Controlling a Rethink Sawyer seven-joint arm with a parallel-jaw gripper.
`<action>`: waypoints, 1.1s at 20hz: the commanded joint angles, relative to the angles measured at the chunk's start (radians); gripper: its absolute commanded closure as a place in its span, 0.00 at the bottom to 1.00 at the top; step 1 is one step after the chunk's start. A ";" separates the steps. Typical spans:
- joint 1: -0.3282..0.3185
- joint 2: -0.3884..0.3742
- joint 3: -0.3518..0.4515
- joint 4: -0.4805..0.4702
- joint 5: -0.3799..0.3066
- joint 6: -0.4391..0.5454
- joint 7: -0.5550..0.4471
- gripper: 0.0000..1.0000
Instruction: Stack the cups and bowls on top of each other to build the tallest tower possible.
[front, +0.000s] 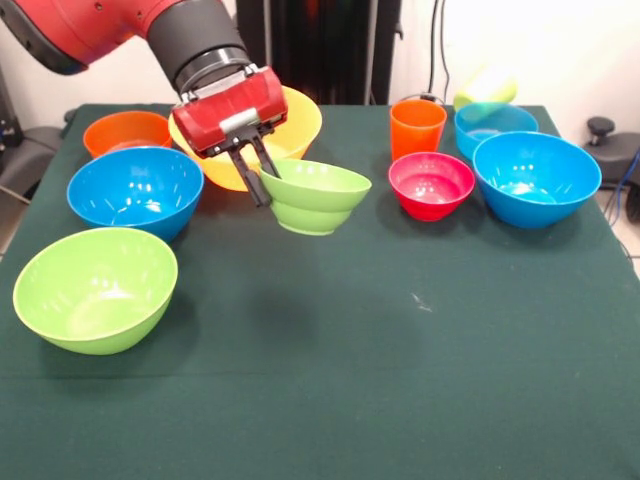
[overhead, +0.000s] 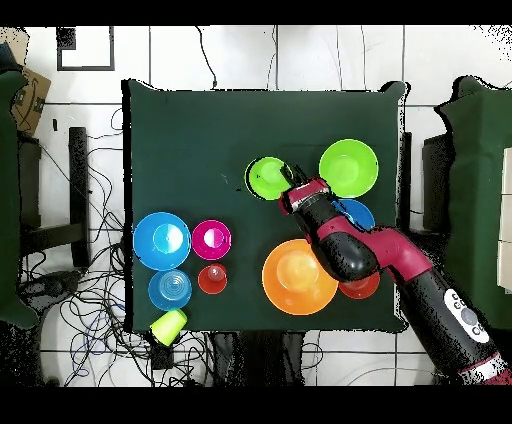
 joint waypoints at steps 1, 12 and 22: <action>0.022 0.083 -0.073 -0.020 -0.090 -0.003 0.011 1.00; 0.013 0.108 -0.100 -0.053 -0.147 0.014 -0.034 1.00; 0.011 0.113 -0.102 -0.058 -0.185 0.017 -0.016 1.00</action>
